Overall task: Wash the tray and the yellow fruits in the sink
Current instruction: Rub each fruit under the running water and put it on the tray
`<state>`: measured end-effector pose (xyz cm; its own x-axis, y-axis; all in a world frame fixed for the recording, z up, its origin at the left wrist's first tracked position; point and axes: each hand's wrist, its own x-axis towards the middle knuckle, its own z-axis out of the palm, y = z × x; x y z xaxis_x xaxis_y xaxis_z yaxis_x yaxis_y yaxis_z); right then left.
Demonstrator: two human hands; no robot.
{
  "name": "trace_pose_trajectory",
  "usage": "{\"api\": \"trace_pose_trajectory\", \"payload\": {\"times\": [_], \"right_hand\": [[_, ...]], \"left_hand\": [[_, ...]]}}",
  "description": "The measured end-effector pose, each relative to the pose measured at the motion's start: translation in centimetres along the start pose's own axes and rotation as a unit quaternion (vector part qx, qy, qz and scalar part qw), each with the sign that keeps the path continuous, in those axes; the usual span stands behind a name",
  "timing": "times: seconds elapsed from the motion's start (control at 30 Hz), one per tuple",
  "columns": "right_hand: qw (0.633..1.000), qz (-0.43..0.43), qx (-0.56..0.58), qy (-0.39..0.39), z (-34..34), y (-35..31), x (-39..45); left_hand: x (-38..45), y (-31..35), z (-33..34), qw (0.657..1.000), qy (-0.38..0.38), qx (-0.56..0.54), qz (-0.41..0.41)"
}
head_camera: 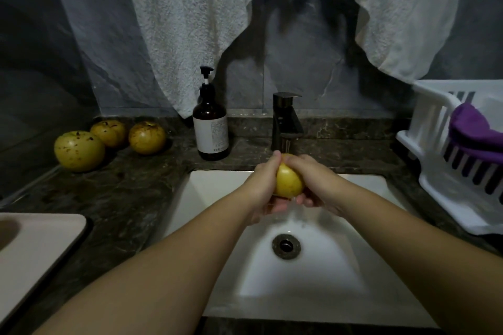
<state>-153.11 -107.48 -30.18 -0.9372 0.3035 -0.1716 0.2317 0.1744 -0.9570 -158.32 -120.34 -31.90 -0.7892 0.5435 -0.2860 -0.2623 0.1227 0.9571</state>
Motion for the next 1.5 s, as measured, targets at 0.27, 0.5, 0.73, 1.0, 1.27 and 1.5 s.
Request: {"api": "trace_pose_trajectory", "payload": {"times": [0.27, 0.5, 0.73, 1.0, 1.27, 1.5], "right_hand": [[1.0, -0.006, -0.008, -0.011, 0.2, -0.4, -0.2], [0.97, 0.025, 0.146, -0.192, -1.3, 0.0, -0.6], [0.965, 0.036, -0.25, -0.067, -0.5, -1.1, -1.0], [0.831, 0.008, -0.521, -0.195, 2.9, -3.0, -3.6], [0.858, -0.025, -0.481, -0.179, 4.2, -5.4, -4.5], [0.827, -0.302, -0.447, 0.159, 2.0, -9.9, -3.3]], "left_hand": [[0.7, 0.1, 0.1, 0.999, 0.036, 0.007, 0.016], [0.3, 0.6, -1.4, 1.0, 0.012, 0.002, 0.001], [-1.6, 1.6, -4.0, 0.986, 0.101, 0.133, 0.004], [-4.8, 0.2, -7.5, 0.977, 0.145, 0.153, -0.041], [-6.0, 1.2, -8.5, 0.982, 0.167, 0.079, -0.026], [-5.6, 1.9, -7.7, 0.99, 0.135, -0.035, 0.005]]}}
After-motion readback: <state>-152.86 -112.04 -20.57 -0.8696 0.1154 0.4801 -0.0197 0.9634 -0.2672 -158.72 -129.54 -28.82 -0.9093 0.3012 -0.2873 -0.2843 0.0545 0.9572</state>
